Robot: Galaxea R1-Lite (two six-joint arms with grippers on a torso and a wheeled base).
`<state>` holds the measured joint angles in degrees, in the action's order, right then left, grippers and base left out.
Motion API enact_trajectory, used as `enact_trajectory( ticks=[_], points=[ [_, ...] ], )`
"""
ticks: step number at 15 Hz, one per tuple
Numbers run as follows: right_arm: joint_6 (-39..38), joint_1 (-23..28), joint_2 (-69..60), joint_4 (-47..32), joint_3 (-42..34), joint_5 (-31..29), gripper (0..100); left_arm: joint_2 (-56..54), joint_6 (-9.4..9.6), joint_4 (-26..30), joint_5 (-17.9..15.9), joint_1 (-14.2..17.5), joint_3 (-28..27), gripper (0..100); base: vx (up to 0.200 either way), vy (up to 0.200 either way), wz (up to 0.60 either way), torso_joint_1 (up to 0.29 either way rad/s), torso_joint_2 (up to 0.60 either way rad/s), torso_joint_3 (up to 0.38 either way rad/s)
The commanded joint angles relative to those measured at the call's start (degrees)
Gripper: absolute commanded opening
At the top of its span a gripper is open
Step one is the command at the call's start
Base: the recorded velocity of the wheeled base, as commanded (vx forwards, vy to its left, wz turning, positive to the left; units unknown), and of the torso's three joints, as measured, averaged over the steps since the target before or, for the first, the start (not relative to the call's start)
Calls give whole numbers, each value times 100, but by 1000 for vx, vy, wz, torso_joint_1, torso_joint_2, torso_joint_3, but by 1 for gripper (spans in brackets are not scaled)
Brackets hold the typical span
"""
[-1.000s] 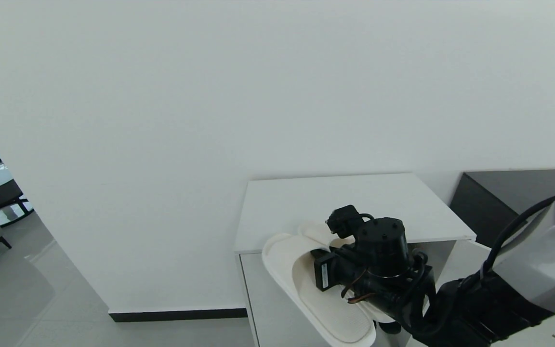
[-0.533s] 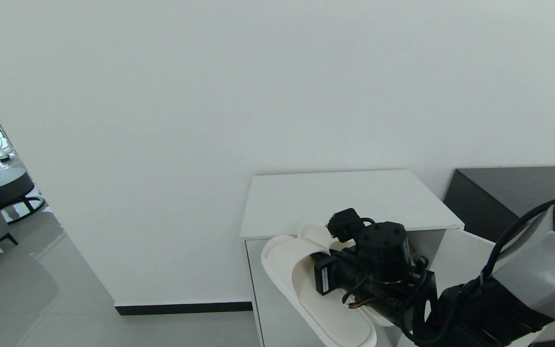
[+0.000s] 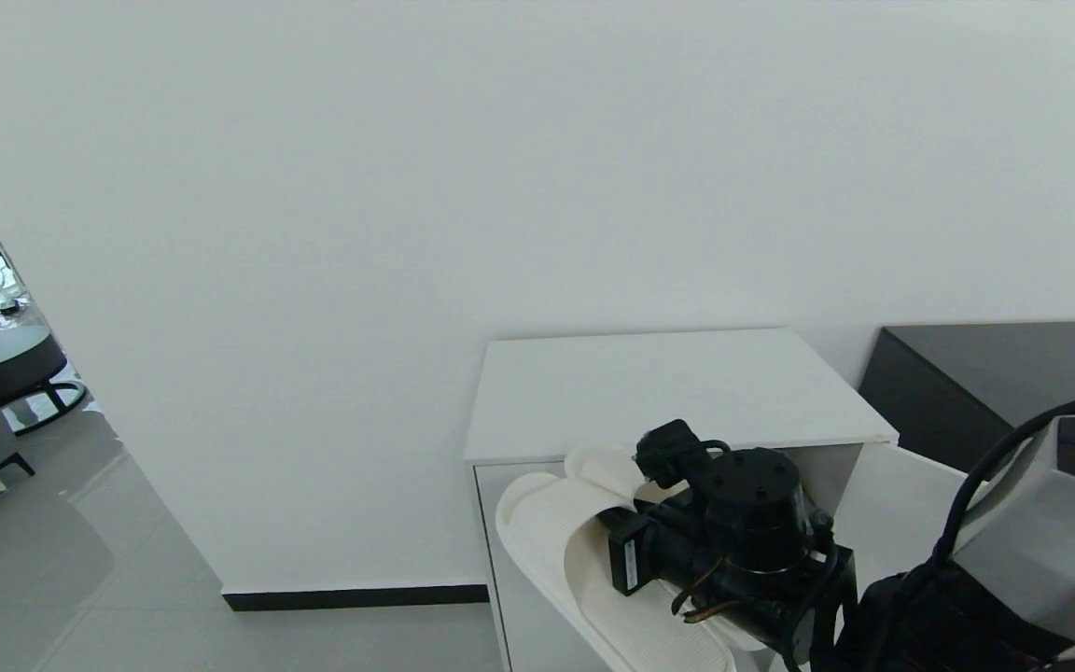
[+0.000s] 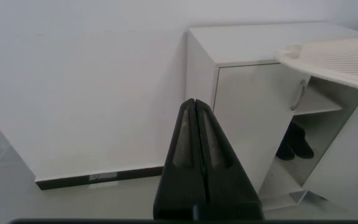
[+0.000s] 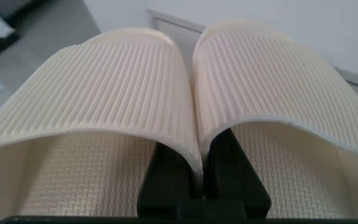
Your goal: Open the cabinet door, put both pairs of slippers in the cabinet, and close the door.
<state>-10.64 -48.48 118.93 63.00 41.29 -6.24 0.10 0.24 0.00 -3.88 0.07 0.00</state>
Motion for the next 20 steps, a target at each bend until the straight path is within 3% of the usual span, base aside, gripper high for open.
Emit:
enact_trajectory(
  ticks=[1,4,19,20],
  points=[
    [18,-12,130,397,-279,308,0,-1,2,0,1,1,0,0,0,0,0,0,0,0],
    [352,14,719,1645,-666,378,0,-1,2,0,1,1,0,0,0,-200,0,2,-1,2],
    [370,-65,702,2111,-982,413,0,-1,2,0,1,1,0,0,0,-200,0,4,3,2],
    [387,-56,693,2357,-1202,668,0,-1,2,0,1,1,0,0,0,0,0,0,0,0]
  ],
)
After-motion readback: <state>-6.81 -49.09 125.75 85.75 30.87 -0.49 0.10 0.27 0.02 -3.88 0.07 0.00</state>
